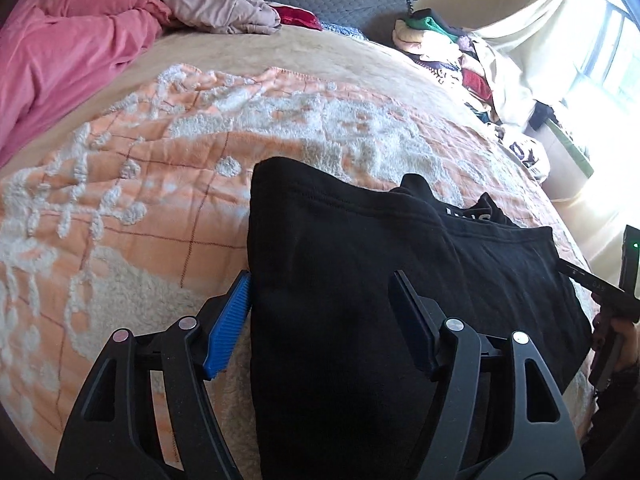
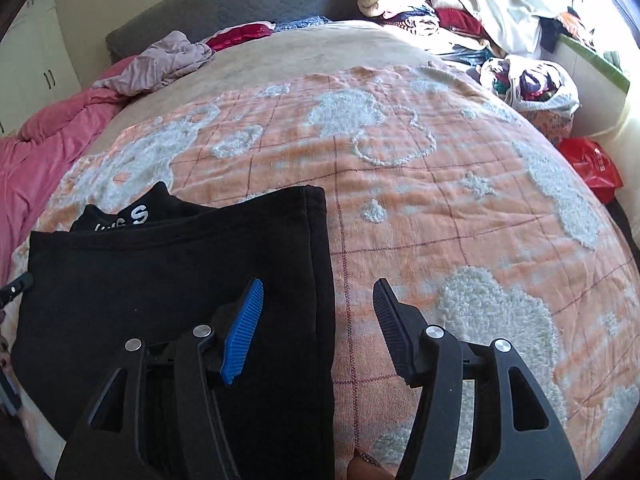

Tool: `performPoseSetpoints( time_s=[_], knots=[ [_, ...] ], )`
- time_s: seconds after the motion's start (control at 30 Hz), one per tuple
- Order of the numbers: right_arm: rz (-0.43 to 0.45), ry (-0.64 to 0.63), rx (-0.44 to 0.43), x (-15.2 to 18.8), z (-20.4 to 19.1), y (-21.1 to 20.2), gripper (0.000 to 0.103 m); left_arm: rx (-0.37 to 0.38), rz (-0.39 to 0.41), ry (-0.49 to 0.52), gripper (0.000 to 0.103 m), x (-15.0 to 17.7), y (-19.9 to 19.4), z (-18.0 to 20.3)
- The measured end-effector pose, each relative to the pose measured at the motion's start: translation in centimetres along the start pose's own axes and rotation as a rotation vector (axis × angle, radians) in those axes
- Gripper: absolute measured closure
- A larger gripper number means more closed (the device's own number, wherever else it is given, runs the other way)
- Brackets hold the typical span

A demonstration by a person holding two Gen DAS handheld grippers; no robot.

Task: Fold small clothes
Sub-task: 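Close both tools on the folded sweatshirt's side edge, then fold the side edge over the sweatshirt with both tools and open them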

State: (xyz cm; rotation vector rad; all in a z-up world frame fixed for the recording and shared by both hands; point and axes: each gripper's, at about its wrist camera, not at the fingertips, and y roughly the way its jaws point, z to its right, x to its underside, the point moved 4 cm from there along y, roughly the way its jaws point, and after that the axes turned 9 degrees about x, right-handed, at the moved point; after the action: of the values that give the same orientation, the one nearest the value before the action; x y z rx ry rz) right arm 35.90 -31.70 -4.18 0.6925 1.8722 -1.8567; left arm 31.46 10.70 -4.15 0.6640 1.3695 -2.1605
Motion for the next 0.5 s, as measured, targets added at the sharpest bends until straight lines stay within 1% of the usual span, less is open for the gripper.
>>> performPoseSetpoints(
  time_s=[0.03, 0.07, 0.1, 0.13, 0.23, 0.4, 0.43, 0.5],
  knots=[
    [-0.005, 0.011, -0.022, 0.0, 0.0, 0.1, 0.052, -0.001, -0.003, 0.001, 0.051, 0.1, 0.1, 0.0],
    [-0.005, 0.016, -0.051, 0.0, -0.2, 0.0, 0.069, -0.009, -0.002, 0.007, 0.064, 0.2, 0.2, 0.1],
    [-0.005, 0.019, -0.085, 0.1, -0.4, -0.1, 0.087, -0.012, 0.001, 0.013, 0.071, 0.3, 0.1, 0.2],
    [0.002, 0.019, -0.092, 0.0, -0.7, -0.3, 0.093, -0.012, 0.008, 0.017, 0.084, 0.2, 0.0, 0.3],
    [0.056, -0.001, -0.065, -0.3, -1.3, -1.5, 0.096, 0.003, 0.03, 0.02, 0.091, -0.1, -0.9, 0.6],
    [0.162, 0.059, -0.075, -1.8, -0.4, -3.9, 0.097, -0.008, 0.075, 0.05, 0.094, -0.9, -2.2, 1.2],
    [0.164, 0.071, -0.076, -2.0, -0.1, -3.9, 0.097, -0.024, 0.085, 0.056, 0.101, -1.0, -2.2, 1.1],
    [0.133, 0.086, -0.068, -1.8, 0.2, -2.9, 0.097, -0.064, 0.096, 0.066, 0.102, -0.8, -2.0, 0.6]
  ],
)
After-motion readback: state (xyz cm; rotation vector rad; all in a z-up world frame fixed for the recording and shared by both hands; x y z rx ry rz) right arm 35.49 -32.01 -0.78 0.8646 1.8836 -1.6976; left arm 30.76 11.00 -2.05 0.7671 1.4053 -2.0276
